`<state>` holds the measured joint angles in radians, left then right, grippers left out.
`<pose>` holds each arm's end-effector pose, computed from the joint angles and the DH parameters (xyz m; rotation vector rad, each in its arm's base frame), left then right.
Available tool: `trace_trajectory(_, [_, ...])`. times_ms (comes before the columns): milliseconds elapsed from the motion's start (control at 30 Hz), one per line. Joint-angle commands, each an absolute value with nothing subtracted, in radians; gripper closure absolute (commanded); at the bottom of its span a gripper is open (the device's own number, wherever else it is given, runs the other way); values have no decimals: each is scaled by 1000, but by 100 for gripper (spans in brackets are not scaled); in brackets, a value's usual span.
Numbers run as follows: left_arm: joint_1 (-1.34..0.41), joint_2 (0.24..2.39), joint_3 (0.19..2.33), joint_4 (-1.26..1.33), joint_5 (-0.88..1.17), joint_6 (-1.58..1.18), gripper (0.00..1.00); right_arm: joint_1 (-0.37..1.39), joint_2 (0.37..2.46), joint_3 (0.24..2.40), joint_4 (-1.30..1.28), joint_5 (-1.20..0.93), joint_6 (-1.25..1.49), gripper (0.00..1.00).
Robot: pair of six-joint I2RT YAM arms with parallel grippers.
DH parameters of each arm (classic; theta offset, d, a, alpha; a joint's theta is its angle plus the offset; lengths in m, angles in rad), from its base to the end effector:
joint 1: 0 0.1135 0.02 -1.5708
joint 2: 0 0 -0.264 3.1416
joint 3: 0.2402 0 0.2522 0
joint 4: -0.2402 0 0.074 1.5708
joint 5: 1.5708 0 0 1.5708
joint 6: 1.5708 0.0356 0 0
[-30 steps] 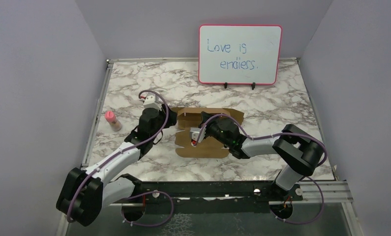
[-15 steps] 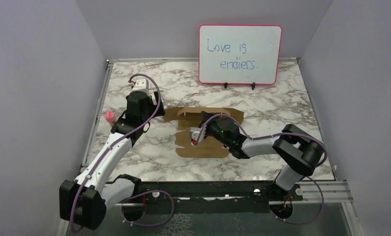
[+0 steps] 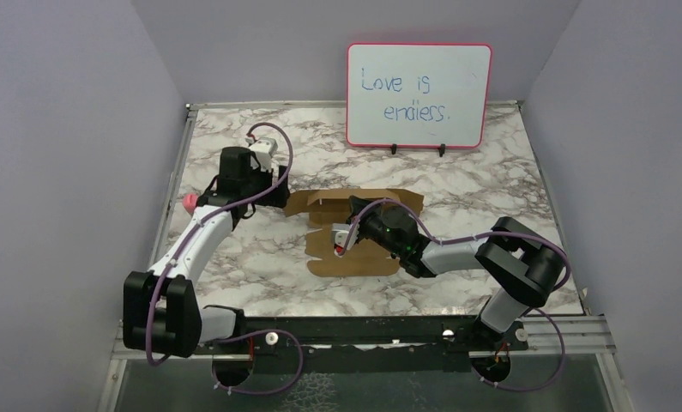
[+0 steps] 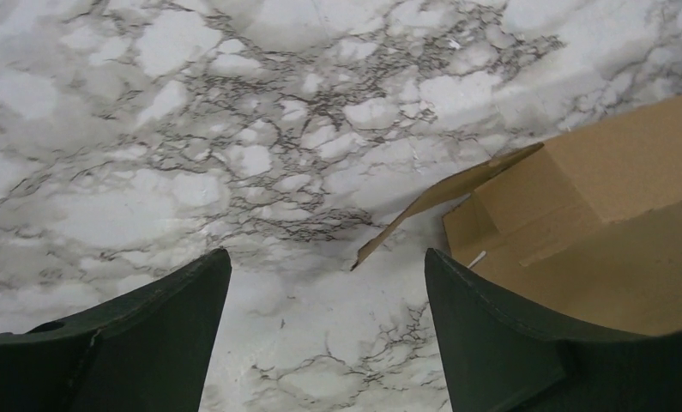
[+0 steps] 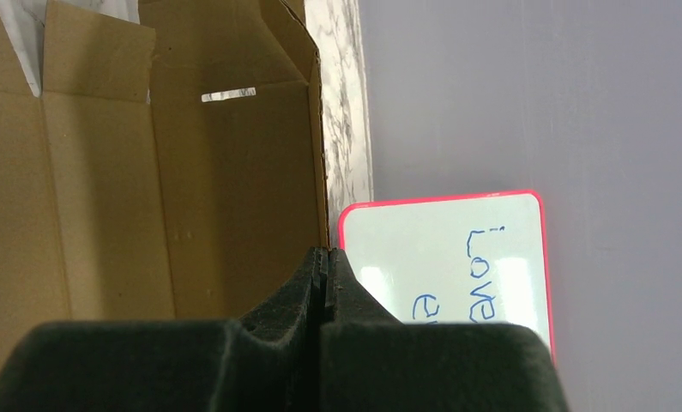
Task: Fold the paper box
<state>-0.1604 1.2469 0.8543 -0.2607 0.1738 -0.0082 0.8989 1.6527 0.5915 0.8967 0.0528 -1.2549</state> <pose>0.2674 -0.0495 0.2592 0.2647 2.2118 -0.2858 0.2016 0.2505 0.1741 -1.5175 0.8614 -0.3072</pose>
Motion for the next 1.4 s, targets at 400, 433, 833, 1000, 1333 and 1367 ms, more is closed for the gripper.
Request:
trace_trajectory(400, [-157, 1420, 969, -307, 421, 162, 52, 907, 1629, 574, 959, 5, -1232, 99])
trace_trajectory(433, [-157, 1420, 965, -307, 428, 164, 53, 907, 1627, 574, 959, 5, -1232, 99])
trace_trajectory(833, [-158, 1452, 960, -329, 497, 179, 67, 908, 1612, 566, 958, 5, -1232, 99])
trace_trajectory(1000, [-170, 1448, 956, -341, 511, 179, 75, 907, 1606, 560, 972, 11, -1233, 99])
trace_trajectory(1333, [-291, 1387, 959, -366, 365, 66, 91, 906, 1607, 559, 994, 41, -1261, 99])
trace_trajectory(1367, [-313, 1386, 963, -368, 337, 45, 91, 907, 1609, 561, 992, 45, -1266, 99])
